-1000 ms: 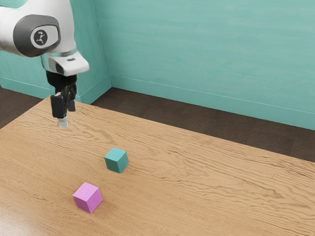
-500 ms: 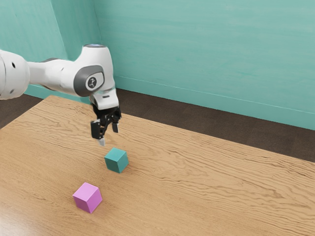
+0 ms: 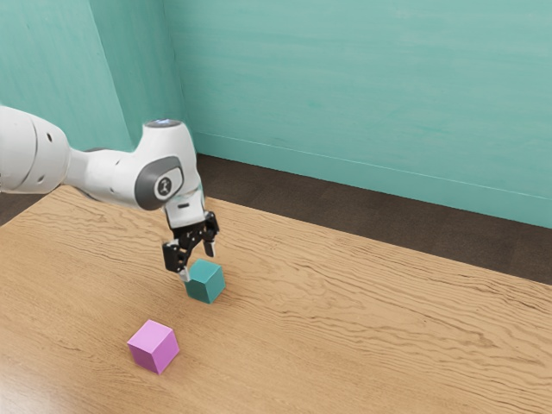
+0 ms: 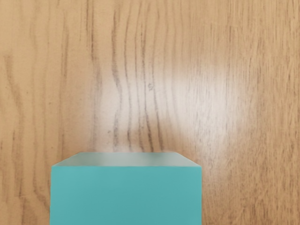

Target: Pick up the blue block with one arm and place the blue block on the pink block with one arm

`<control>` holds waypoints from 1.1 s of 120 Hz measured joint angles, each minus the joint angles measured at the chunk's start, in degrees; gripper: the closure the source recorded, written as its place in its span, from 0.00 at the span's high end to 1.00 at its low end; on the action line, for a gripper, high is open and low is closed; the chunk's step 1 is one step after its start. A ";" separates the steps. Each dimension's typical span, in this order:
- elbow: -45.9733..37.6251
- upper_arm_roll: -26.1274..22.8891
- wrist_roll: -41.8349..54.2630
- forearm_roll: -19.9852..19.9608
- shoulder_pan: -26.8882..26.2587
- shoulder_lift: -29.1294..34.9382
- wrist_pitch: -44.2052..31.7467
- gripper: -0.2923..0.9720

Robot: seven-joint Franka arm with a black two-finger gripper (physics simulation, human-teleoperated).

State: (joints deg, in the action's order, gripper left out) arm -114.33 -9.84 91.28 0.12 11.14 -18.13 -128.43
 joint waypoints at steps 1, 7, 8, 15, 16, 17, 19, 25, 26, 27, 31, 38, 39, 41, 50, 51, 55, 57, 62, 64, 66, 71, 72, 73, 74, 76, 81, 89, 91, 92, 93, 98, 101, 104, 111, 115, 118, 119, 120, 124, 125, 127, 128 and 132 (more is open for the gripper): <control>-0.02 0.00 0.10 -0.01 0.00 -0.11 -0.16 0.77; -0.08 0.00 0.65 -0.09 0.02 -0.77 -1.04 0.77; -0.09 0.00 0.74 -0.10 0.02 -0.90 -1.18 0.77; -0.14 0.00 1.33 -0.18 0.02 -1.68 -2.08 0.77; -0.17 0.00 1.41 -0.19 0.02 -1.77 -2.19 0.77; -0.19 0.00 1.49 -0.19 0.02 -1.84 -2.29 0.77; -0.24 0.00 1.64 -0.21 0.02 -1.99 -2.50 0.77; -0.33 0.00 2.08 -0.24 0.02 -2.45 -3.07 0.77; -0.33 0.00 2.15 -0.24 0.02 -2.56 -3.16 0.77; -0.34 0.00 2.21 -0.24 0.02 -2.67 -3.26 0.77; -0.36 0.00 2.48 -0.24 0.02 -3.03 -3.62 0.77; -0.38 0.00 2.91 -0.26 0.02 -3.40 -4.16 0.77; -0.38 0.00 2.97 -0.27 0.02 -3.47 -4.22 0.77; -0.38 0.00 3.08 -0.27 0.02 -3.61 -4.36 0.77; -0.35 0.00 3.56 -0.28 0.02 -4.23 -4.90 0.76; -0.36 0.00 3.61 -0.29 0.02 -4.27 -4.95 0.76; -0.33 -0.01 3.80 -0.29 0.02 -4.37 -5.15 0.73; -0.32 -0.01 3.89 -0.29 0.02 -4.40 -5.25 0.71; -0.31 0.00 4.11 -0.28 0.02 -4.44 -5.50 0.66; -0.30 0.00 4.19 -0.23 0.02 -4.43 -5.60 0.63; -0.30 -0.01 4.27 -0.19 0.02 -4.40 -5.71 0.60; -0.30 -0.03 4.48 -0.12 0.02 -4.32 -5.94 0.53; -0.30 -0.04 4.52 -0.11 0.02 -4.31 -5.99 0.52; -0.30 -0.04 4.56 -0.11 0.02 -4.29 -6.04 0.52; -0.30 -0.03 4.60 -0.10 0.02 -4.26 -6.09 0.51; -0.30 -0.02 4.68 -0.07 0.02 -4.16 -6.20 0.50; -0.32 -0.06 4.88 -0.05 0.02 -3.59 -6.43 0.48; -0.67 -0.24 5.20 -0.04 -0.08 -1.96 -6.69 0.46; -0.85 -0.27 5.27 -0.05 -0.10 -1.47 -6.74 0.45; -0.92 -0.29 5.30 -0.05 -0.11 -1.24 -6.76 0.45; -1.02 -0.32 5.34 -0.06 -0.11 -1.01 -6.78 0.45; -2.12 -0.41 5.50 -0.10 -0.08 0.63 -6.88 0.45; -2.86 -0.46 5.60 -0.13 -0.08 1.60 -6.94 0.44; -3.75 -0.52 5.69 -0.19 -0.09 2.66 -6.99 0.44; -5.93 -0.65 5.91 -0.47 -0.12 5.06 -7.10 0.44; -7.71 -0.69 6.02 -0.87 -0.11 6.97 -7.16 0.44; -8.92 -0.70 6.10 -1.13 -0.12 8.37 -7.19 0.44; -9.42 -0.71 6.13 -1.21 -0.12 8.96 -7.19 0.44; -9.84 -0.71 6.16 -1.28 -0.14 9.48 -7.20 0.44; -11.30 -0.77 6.27 -1.54 -0.25 11.33 -7.20 0.45; -11.65 -0.83 6.29 -1.60 -0.26 11.79 -7.18 0.45; -12.41 -0.93 6.34 -1.81 -0.30 12.74 -7.15 0.45; -12.81 -0.98 6.37 -1.94 -0.33 13.22 -7.14 0.45; -14.57 -1.12 6.47 -2.41 -0.50 15.24 -7.04 0.45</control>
State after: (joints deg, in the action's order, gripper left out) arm -128.91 -10.96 97.74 -2.28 10.64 -2.89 -135.47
